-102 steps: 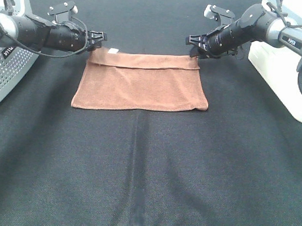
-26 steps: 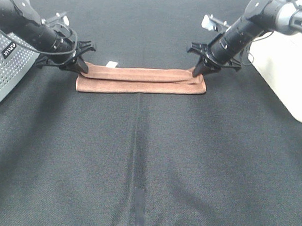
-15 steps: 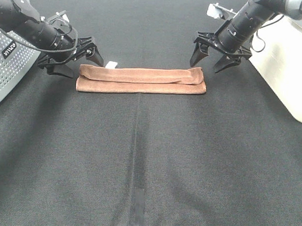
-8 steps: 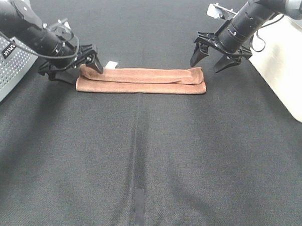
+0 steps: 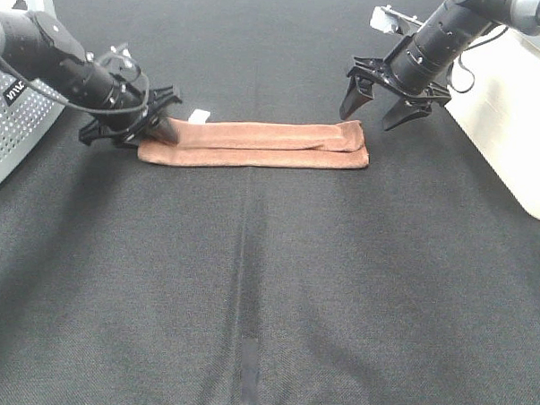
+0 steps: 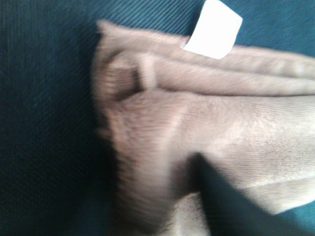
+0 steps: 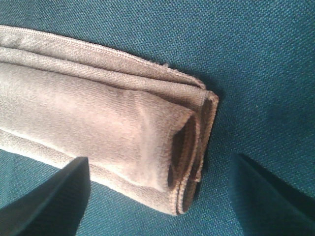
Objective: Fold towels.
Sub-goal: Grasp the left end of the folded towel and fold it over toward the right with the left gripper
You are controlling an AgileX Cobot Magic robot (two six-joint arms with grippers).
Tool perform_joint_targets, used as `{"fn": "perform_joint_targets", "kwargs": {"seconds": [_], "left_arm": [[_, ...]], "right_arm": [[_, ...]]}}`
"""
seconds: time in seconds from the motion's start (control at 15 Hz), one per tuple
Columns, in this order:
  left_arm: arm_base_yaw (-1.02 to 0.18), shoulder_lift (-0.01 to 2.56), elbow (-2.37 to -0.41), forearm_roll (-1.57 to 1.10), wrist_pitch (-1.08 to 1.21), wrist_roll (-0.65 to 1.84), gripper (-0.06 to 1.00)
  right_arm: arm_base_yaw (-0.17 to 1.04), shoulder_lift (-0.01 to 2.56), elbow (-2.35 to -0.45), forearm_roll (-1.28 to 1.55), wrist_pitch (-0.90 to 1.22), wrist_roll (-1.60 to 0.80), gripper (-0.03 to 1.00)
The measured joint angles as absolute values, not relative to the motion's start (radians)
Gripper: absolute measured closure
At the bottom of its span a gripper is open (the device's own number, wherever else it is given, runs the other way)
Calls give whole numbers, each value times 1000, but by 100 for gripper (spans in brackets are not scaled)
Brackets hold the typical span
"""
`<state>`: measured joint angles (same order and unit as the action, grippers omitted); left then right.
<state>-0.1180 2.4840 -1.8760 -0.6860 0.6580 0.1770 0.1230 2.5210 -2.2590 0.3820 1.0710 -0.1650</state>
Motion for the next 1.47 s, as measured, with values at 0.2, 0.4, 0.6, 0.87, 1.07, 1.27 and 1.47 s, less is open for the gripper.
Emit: {"fn": "perform_joint_targets", "kwargs": {"seconds": [0.2,0.4,0.6,0.87,1.07,1.27,1.47], "left_arm": [[-123,2487,-1876,-685,661,197,87],[-106,2463,-1876,-655,703,197,87],[-60,2390,-1957,-474,848,147,87],[-117,2368,-2097,-366,972,62,87],[-225,2371,-2124,-429,937,16,87],[-328,2437,-2125,-597,823,0,87],[-360,2484,-2125,-693,737,0,87]], "right_arm": [[123,2520,-2259,382,1072,-158,24],[123,2490,-2259,382,1097,-142,24],[123,2454,-2259,382,1103,-141,24],[123,2429,-2259,382,1121,-141,24],[123,2415,-2259,382,1127,-141,24],[123,2415,-2259,382,1154,-141,24],[123,2415,-2259,382,1181,-141,24]]}}
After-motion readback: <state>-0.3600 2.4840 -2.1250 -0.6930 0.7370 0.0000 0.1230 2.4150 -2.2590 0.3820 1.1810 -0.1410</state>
